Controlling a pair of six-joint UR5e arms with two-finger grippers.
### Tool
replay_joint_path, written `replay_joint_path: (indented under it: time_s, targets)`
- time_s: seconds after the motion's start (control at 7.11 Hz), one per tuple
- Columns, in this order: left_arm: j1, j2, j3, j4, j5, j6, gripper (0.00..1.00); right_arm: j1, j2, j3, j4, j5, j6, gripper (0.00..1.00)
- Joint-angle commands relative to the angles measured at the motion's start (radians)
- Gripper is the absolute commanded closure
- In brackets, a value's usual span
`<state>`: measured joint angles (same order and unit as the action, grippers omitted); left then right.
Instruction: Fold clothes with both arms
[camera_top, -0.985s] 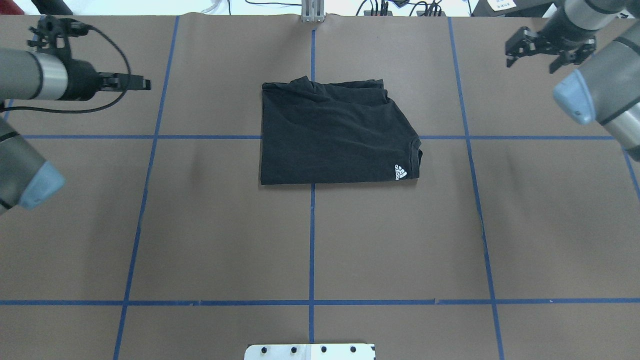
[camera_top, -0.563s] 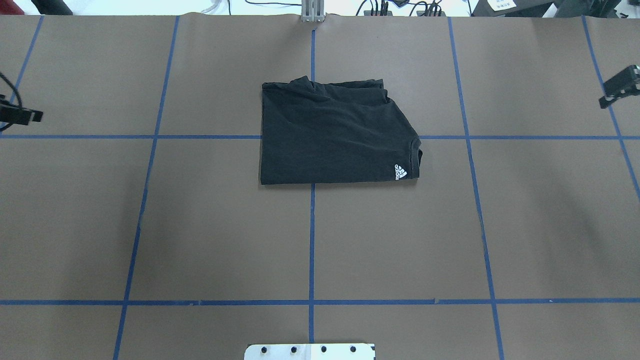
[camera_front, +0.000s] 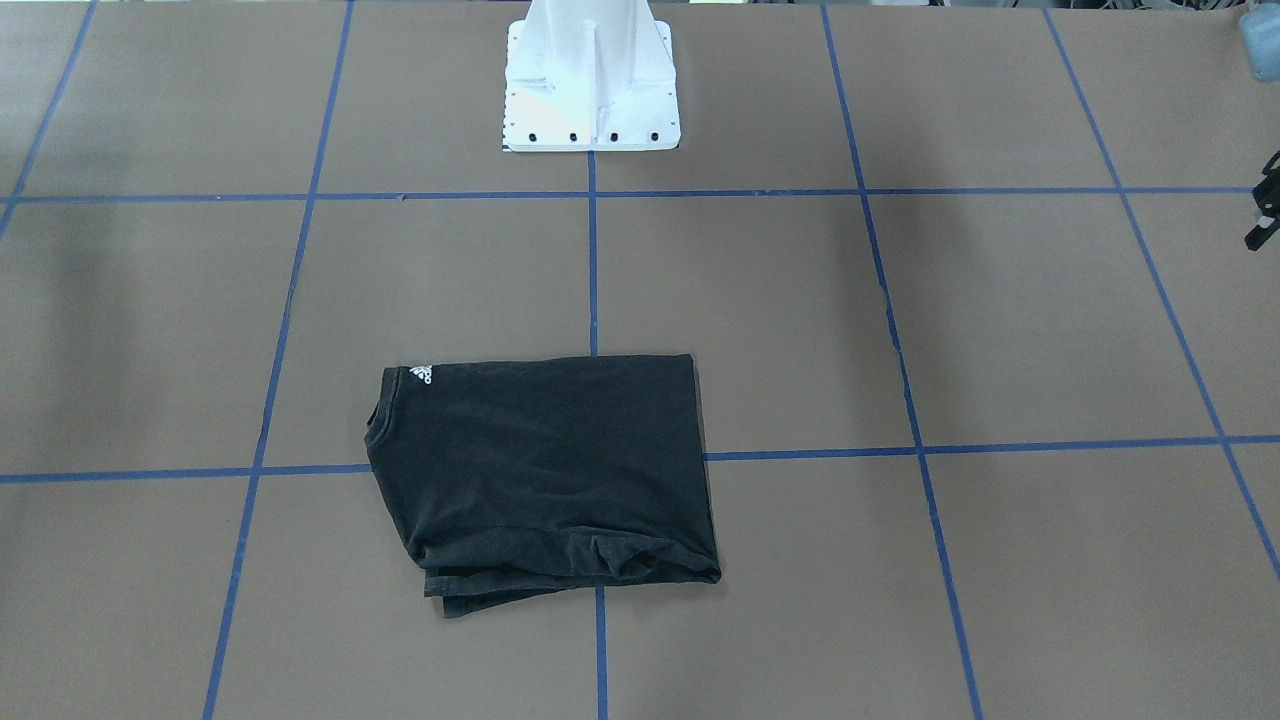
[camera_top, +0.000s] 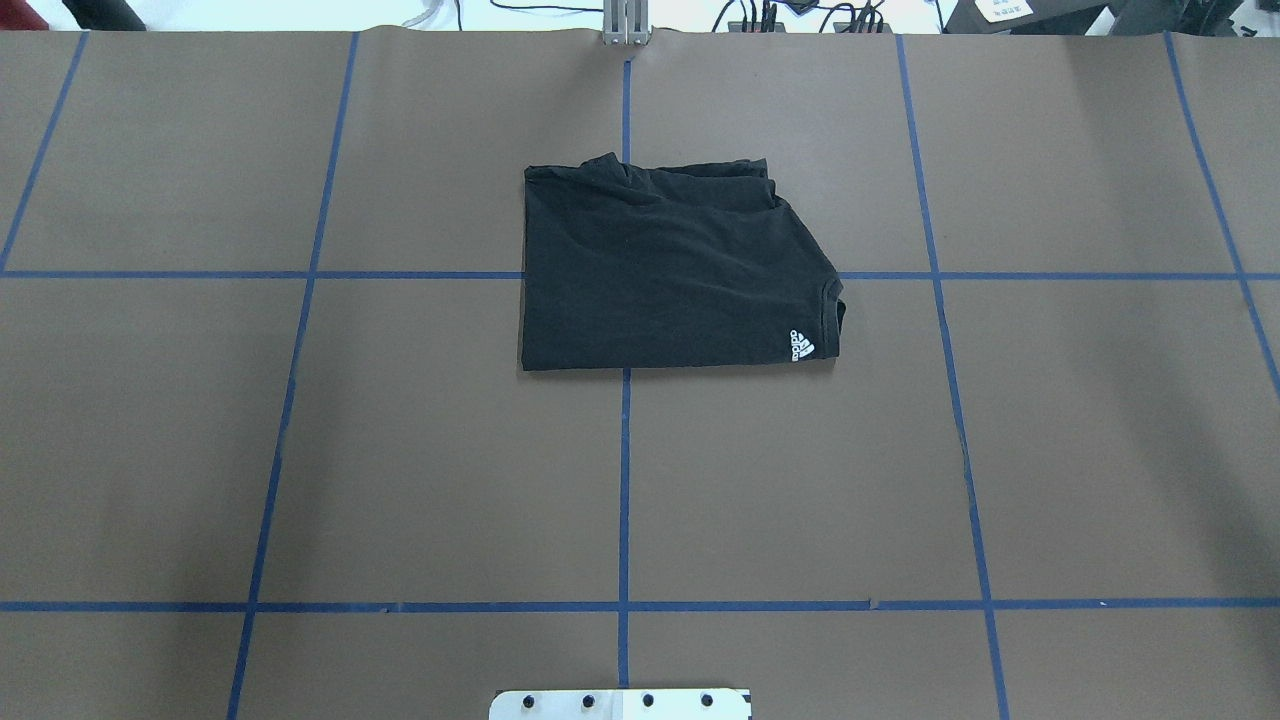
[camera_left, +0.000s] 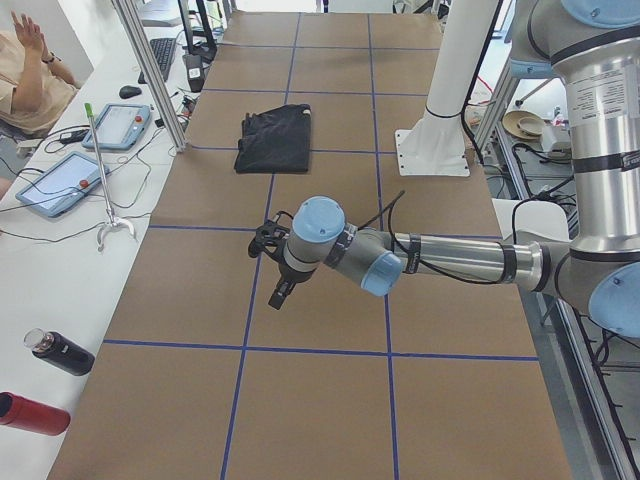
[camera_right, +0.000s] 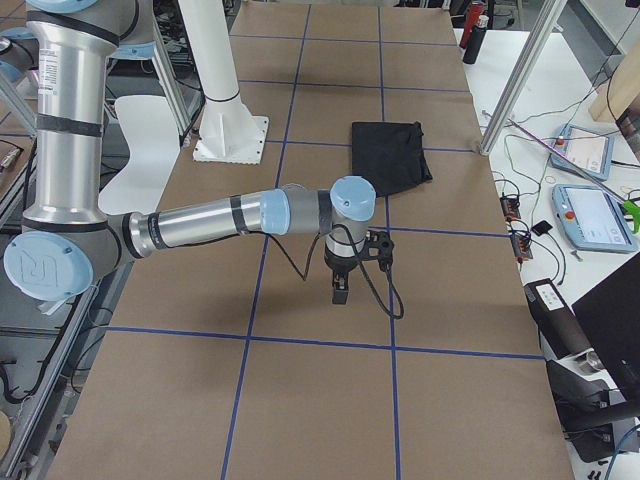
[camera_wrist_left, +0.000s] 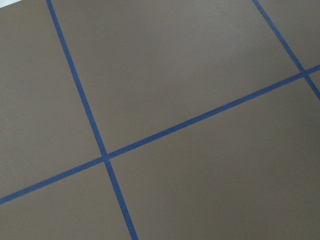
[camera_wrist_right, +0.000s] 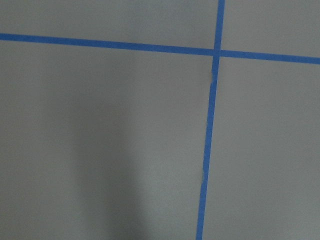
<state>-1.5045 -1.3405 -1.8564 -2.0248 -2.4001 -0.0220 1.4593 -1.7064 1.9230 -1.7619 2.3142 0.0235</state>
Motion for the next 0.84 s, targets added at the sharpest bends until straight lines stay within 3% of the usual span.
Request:
replay_joint_path:
  time_s: [0.0, 0.7]
  targets:
    - [-0.016, 0.006, -0.087, 0.148, -0.019, 0.004, 0.00, 0.001, 0.004, -0.027, 0.007, 0.001, -0.019, 0.00]
    - [-0.014, -0.002, -0.092, 0.167, 0.039, 0.002, 0.00, -0.001, 0.056, -0.068, 0.018, 0.004, -0.008, 0.00]
